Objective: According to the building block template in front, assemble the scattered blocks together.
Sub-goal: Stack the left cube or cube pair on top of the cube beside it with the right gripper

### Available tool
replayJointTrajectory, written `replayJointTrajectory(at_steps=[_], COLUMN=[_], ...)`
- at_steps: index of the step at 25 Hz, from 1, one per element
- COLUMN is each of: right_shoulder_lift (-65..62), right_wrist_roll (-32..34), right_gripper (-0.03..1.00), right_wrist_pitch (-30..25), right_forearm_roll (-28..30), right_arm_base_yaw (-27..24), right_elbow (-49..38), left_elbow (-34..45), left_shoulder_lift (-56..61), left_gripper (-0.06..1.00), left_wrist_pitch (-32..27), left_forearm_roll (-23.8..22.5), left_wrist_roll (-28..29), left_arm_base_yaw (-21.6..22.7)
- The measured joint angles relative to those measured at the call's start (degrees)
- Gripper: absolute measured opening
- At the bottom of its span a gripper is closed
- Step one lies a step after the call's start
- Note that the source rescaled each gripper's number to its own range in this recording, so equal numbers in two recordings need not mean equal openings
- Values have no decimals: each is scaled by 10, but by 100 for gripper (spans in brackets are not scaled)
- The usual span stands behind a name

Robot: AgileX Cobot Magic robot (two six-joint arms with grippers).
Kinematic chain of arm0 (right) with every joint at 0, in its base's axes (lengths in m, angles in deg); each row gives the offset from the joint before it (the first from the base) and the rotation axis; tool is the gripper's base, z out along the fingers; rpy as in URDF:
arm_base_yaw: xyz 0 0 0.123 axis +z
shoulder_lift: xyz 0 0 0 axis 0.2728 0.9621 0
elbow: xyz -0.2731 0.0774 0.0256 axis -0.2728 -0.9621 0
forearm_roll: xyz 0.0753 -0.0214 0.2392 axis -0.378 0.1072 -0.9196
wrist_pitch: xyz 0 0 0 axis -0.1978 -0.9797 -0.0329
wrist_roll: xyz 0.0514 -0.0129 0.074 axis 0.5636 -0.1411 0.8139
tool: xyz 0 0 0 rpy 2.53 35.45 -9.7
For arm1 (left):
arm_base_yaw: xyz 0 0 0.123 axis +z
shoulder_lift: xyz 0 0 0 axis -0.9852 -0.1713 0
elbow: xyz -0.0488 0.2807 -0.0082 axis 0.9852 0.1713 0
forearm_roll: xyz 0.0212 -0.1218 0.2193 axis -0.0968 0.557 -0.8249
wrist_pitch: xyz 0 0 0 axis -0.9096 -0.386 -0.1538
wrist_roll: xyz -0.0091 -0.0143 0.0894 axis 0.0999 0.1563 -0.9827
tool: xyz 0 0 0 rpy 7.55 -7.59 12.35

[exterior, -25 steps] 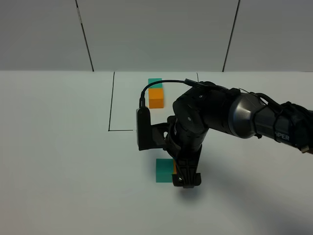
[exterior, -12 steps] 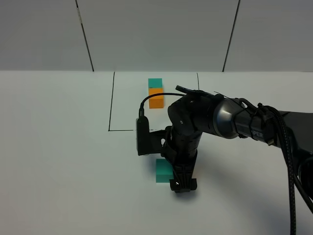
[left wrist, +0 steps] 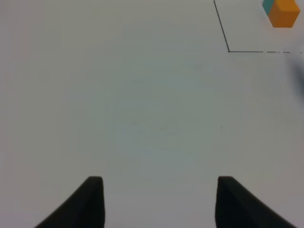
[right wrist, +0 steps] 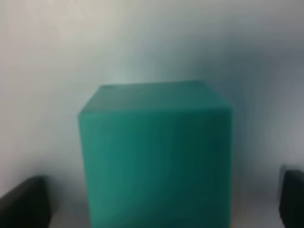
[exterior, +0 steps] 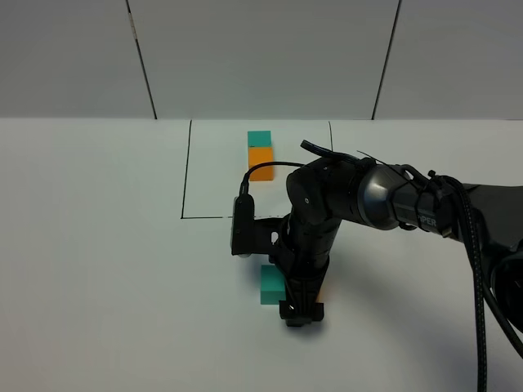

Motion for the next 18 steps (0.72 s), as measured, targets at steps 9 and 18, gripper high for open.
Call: replayJointTrajectory(at_steps=[9, 18], right_shoulder_lift=[2, 2], right_wrist_roll=[6, 9], right_gripper=[66, 36], right_wrist_pitch=[-4, -4], right_forearm_roll=[-10, -10], right_arm_base_yaw=[0, 0], right_elbow=[0, 0], left_elbow=[0, 0], left_shoulder_lift=[0, 0], left_gripper=[14, 14], left_wrist_pitch=[0, 0], left_forearm_roll=[0, 0], left_wrist_roll=[0, 0], left_arm_base_yaw=[0, 0])
